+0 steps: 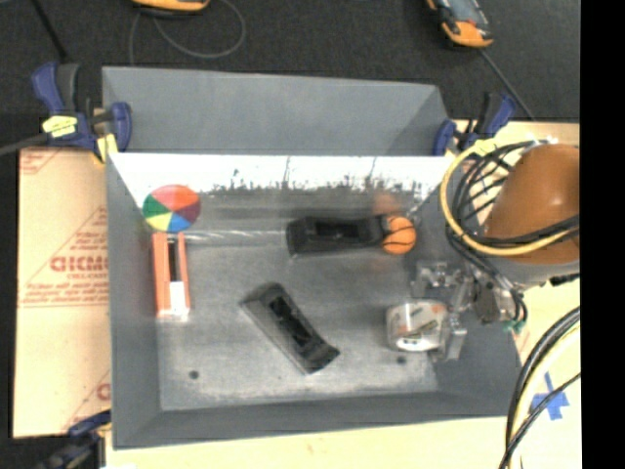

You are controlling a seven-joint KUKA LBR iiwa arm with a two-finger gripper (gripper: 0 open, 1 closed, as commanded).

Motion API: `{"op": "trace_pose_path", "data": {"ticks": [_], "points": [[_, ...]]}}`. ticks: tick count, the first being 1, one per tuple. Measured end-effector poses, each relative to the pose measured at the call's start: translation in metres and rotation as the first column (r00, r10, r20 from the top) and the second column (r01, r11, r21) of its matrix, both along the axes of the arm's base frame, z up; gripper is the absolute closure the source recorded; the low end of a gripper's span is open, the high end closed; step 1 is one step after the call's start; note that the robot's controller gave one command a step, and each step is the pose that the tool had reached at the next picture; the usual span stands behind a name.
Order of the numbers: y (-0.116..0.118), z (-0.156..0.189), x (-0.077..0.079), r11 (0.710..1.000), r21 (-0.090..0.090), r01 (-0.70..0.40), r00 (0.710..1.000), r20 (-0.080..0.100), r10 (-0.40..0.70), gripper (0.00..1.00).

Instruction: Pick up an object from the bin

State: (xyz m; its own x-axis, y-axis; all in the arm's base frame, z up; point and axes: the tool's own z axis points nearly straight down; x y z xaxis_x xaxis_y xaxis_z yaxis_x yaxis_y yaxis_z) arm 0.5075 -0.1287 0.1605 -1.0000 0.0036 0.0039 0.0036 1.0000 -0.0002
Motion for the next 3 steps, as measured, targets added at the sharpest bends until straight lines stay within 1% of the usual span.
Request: {"op": "trace_pose_path", "data": {"ticks": [1,2,3], "points": [[0.000,0.004,0.002,1.000,-0.002,-0.004,1.000,0.007,0.004,0.00],[-0.020,-0.069,0.019,1.000,-0.002,0.027,1.000,0.011,-0.027,0.00],[-0.022,-0.074,0.022,1.000,0.002,0.028,1.000,0.004,-0.028,0.00]]}}
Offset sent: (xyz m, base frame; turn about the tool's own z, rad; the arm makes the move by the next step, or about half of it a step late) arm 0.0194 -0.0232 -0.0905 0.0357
